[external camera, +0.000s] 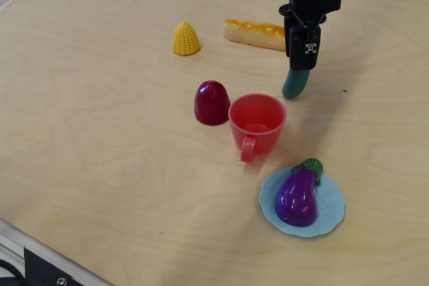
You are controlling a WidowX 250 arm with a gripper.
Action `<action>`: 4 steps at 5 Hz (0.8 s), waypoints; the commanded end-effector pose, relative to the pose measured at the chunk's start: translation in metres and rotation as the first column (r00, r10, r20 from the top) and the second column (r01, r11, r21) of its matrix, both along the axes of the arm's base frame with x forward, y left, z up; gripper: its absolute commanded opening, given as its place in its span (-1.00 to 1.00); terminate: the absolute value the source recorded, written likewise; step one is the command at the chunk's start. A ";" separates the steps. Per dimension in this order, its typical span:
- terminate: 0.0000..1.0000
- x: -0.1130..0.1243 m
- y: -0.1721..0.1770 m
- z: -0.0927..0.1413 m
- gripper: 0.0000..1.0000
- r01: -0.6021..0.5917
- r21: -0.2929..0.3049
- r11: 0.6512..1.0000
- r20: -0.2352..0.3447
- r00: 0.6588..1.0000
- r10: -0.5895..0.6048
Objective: Take cucumber out of cup
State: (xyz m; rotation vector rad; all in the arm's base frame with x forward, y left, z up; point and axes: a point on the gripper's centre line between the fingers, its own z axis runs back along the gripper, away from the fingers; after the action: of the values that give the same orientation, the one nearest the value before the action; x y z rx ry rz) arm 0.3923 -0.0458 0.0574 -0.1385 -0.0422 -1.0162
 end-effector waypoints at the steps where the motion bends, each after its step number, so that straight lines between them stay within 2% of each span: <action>1: -1.00 0.006 -0.007 0.021 -1.00 0.042 -0.048 0.998 0.068 0.997 -0.038; 3: -1.00 0.006 -0.025 0.007 -1.00 0.052 -0.078 0.996 0.057 0.997 -0.048; 4: -1.00 0.013 -0.034 -0.009 -1.00 0.065 -0.091 0.994 0.041 0.997 -0.061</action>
State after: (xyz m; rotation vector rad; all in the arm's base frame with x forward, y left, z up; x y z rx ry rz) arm 0.3991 -0.0838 0.0209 -0.2399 -0.0449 -1.0648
